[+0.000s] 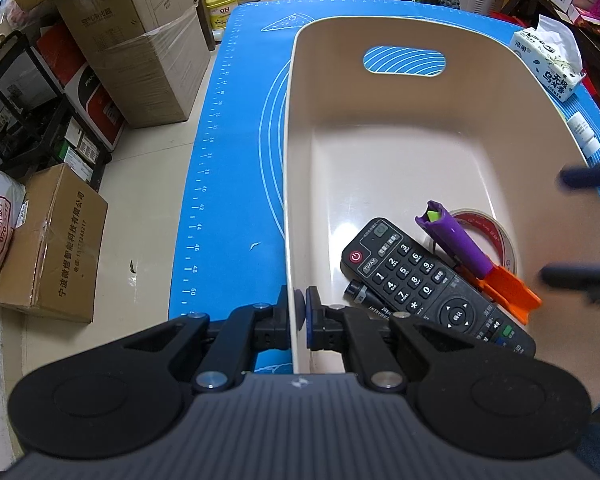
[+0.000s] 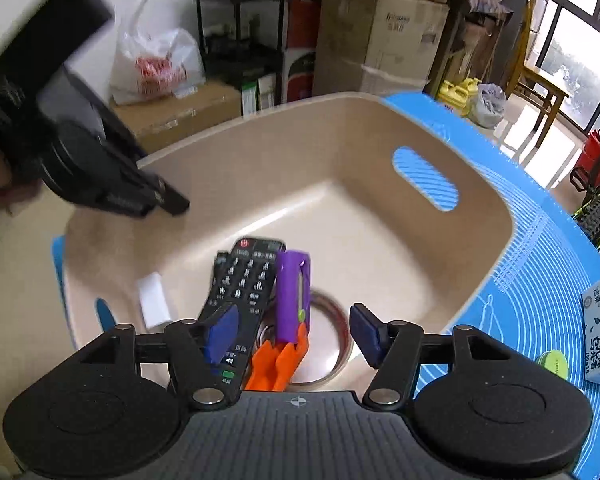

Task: Organize rigid objects
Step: 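Carry the toy knife into the bin and release it with the right gripper, then move the right gripper to the white pill bottle and grasp it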

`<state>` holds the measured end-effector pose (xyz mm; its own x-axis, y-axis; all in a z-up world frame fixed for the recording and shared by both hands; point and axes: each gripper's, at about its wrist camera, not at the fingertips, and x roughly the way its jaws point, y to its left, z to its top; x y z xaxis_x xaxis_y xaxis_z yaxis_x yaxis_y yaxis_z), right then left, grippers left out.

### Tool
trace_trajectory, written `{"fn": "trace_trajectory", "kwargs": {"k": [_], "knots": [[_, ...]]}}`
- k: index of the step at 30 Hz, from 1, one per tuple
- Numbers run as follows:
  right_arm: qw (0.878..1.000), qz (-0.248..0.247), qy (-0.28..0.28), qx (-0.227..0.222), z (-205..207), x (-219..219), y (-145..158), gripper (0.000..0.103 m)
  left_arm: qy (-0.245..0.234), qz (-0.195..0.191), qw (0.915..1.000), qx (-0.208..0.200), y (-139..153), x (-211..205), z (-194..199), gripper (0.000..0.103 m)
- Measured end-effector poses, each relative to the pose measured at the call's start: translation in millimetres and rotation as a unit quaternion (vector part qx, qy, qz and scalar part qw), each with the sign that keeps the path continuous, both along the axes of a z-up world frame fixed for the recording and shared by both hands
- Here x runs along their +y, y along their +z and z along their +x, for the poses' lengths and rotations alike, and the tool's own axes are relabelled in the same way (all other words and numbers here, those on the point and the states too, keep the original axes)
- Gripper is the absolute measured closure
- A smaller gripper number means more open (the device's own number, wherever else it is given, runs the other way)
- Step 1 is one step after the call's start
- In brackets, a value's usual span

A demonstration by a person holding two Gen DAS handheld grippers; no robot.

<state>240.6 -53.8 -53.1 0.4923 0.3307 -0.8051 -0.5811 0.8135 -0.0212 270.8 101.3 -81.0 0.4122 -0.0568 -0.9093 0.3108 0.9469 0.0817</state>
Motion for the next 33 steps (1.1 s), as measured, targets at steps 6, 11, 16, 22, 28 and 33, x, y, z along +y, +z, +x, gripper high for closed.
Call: {"fn": "trace_trajectory", "kwargs": {"k": [6,11,16,22,28,33], "knots": [[0.996,0.04,-0.061,-0.058,-2,-57,24,0.023,-0.002,0.001,1.0,-0.003,0,-1,-1,0.096],[0.991,0.027,-0.12,-0.056,7,-114,23,0.013,-0.002,0.0,1.0,-0.002,0,-1,-1,0.096],[0.984,-0.031,-0.168,-0.042,16,-166,0,0.007,-0.005,0.001,1.0,-0.002,1,-1,-1,0.096],[0.973,-0.066,-0.22,-0.001,32,-215,-43,0.007,-0.012,0.004,0.9999,-0.003,0,-2,-1,0.096],[0.966,-0.083,-0.244,0.006,39,-233,-80,0.007,-0.012,0.001,0.9999,-0.004,0,0,-2,0.096],[0.962,-0.097,-0.255,-0.009,54,-232,-93,0.01,-0.015,0.002,0.9999,-0.004,0,-1,-1,0.096]]}}
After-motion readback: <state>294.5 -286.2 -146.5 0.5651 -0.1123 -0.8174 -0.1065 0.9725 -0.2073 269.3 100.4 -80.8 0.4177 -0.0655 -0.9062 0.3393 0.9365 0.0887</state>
